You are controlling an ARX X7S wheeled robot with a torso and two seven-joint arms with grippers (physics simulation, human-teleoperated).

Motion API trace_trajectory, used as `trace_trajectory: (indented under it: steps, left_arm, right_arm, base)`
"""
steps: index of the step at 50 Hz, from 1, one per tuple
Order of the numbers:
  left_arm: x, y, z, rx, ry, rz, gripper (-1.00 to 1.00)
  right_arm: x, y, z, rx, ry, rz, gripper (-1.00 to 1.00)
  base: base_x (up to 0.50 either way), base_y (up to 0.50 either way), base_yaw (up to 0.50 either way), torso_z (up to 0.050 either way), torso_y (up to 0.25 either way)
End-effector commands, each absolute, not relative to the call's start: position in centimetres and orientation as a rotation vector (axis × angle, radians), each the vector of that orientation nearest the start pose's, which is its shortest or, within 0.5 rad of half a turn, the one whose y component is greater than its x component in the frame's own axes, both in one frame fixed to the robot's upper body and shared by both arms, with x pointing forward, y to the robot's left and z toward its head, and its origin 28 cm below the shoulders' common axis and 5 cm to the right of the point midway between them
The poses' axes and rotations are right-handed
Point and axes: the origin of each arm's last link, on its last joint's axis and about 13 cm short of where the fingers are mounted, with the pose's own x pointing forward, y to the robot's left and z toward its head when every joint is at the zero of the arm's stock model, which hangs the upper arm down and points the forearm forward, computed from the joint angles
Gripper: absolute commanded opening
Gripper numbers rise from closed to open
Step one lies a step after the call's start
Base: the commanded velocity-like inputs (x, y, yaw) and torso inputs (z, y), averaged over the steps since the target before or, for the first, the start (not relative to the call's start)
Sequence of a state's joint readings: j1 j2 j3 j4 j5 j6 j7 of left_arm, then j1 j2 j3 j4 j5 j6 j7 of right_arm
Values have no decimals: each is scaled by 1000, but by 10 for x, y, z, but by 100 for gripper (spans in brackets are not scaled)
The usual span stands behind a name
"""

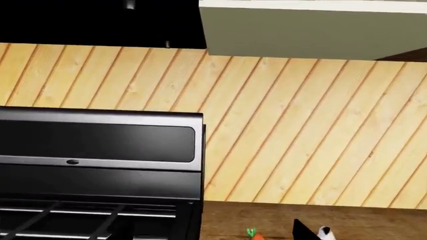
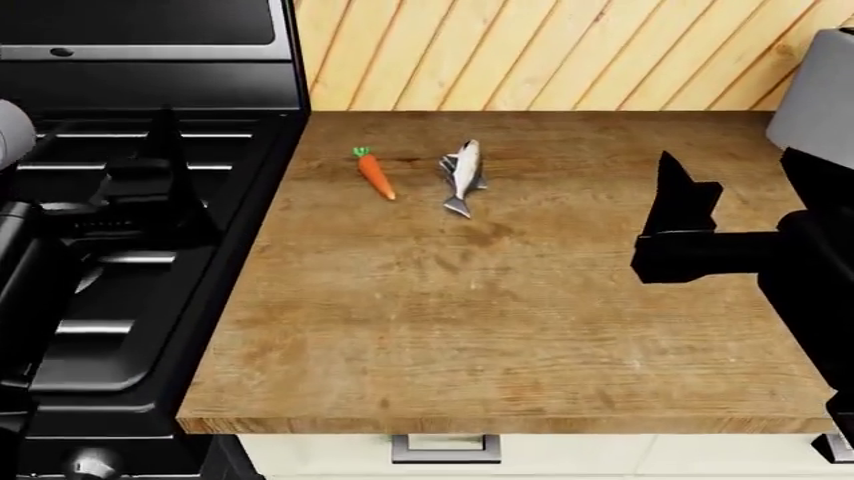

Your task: Place both pans onto different burners. Then place the carrot and the fish on different pans.

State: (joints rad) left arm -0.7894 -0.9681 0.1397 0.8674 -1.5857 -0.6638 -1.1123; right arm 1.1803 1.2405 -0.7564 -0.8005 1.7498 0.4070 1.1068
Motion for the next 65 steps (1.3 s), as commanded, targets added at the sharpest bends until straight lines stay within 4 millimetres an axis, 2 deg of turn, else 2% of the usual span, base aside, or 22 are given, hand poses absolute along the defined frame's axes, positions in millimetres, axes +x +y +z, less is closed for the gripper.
trace_trajectory:
  steps: [1,26,31,37,42,49,65]
  left_arm:
    - [168,245,284,-31,-256,23,100]
    - [167,245,281,-27,-254,21,100]
    - [168,245,282,-25,-253,23,100]
    - [167,245,281,-24,-251,17,100]
    - [167,244,281,-23,-251,12,100]
    - [169,243,280,-32,-247,3,100]
    - [170,242,279,-41,-243,-2,100]
  right_arm:
    - [169,-143,290,-35,-53,-7,100]
    - [169,-142,289,-46,-50,-8,100]
    - [169,-141,291,-72,-50,-17,100]
    - [174,-130,299,-131,-42,2,100]
    - [191,-118,310,-176,-4,21,100]
    - [225,-97,327,-194,8,60,100]
    - [289,-59,310,-144,122,116,100]
  base:
    - [500,0,0,0,0]
    - [494,0,0,0,1]
    - [0,0,0,0,2]
    - [0,0,0,0,0]
    - [0,0,0,0,0]
    - [0,0,0,0,0]
    - [0,0,0,0,0]
